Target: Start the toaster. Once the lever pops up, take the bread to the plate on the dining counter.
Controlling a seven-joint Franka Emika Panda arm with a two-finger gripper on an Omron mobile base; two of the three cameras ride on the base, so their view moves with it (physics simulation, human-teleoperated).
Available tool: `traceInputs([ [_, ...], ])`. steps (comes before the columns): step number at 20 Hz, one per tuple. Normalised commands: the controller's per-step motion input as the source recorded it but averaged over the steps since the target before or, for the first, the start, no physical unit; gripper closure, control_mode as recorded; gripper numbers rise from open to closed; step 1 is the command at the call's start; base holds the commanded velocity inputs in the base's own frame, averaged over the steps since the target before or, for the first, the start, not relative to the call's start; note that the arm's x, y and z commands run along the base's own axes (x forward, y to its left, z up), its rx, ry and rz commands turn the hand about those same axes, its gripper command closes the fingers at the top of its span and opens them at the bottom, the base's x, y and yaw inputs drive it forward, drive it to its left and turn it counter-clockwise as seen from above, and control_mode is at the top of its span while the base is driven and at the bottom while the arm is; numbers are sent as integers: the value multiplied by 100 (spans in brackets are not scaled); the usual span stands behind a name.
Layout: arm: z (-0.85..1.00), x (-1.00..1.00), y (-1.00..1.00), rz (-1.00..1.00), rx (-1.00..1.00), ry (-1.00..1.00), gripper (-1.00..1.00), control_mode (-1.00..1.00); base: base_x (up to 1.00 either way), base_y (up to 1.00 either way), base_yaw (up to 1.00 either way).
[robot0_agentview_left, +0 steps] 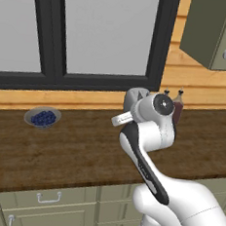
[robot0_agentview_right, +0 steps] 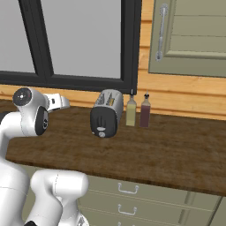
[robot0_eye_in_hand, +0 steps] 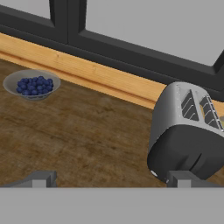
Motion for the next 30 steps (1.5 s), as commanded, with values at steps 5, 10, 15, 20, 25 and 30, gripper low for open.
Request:
traceInputs([
  [5,0,0,0,0,0,0,-100,-100,0,0,0],
  [10,0,0,0,0,0,0,-100,-100,0,0,0],
  [15,0,0,0,0,0,0,-100,-100,0,0,0],
  [20,0,0,0,0,0,0,-100,-100,0,0,0],
  [25,0,0,0,0,0,0,-100,-100,0,0,0],
  [30,0,0,0,0,0,0,-100,-100,0,0,0],
])
